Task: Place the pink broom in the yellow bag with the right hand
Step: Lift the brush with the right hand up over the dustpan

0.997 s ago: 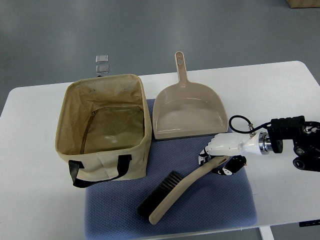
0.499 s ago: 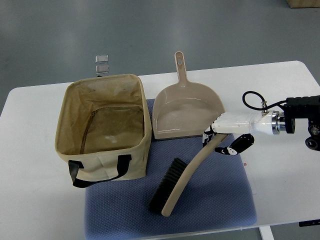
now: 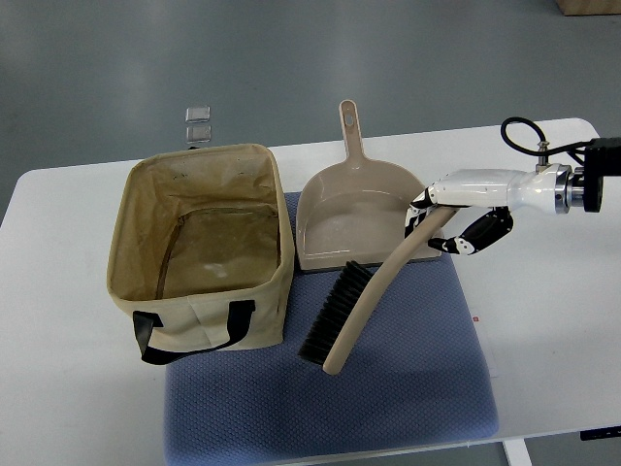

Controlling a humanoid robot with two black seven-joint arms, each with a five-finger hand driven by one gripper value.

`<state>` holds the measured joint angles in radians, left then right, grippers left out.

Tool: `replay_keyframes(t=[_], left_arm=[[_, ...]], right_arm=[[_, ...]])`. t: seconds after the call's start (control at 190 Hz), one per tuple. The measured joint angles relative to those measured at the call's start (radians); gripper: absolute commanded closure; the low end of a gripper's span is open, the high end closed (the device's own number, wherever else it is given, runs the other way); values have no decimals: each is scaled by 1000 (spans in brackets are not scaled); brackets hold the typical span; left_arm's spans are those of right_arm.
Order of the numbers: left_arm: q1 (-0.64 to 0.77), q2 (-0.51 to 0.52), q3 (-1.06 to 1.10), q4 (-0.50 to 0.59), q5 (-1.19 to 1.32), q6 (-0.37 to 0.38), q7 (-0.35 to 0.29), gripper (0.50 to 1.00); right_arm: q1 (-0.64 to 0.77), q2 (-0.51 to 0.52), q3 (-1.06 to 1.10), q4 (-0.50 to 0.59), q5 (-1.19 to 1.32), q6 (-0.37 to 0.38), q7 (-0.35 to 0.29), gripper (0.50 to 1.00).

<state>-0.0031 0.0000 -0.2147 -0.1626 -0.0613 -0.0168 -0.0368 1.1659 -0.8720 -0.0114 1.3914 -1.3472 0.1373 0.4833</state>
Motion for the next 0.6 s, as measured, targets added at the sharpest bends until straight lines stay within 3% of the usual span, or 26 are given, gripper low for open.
replay_keyframes(t=[0.199, 0.394, 0.598], left_arm=[[0, 0, 0, 0, 0, 0, 0, 500], [0, 0, 0, 0, 0, 0, 0, 500], [0, 0, 0, 0, 0, 0, 0, 500]], right_arm=[[0, -64, 73, 0, 2, 70, 7, 1000], [8, -124, 221, -8, 61, 188, 5, 1000], [134, -148, 274, -65, 100, 286, -1, 1000]])
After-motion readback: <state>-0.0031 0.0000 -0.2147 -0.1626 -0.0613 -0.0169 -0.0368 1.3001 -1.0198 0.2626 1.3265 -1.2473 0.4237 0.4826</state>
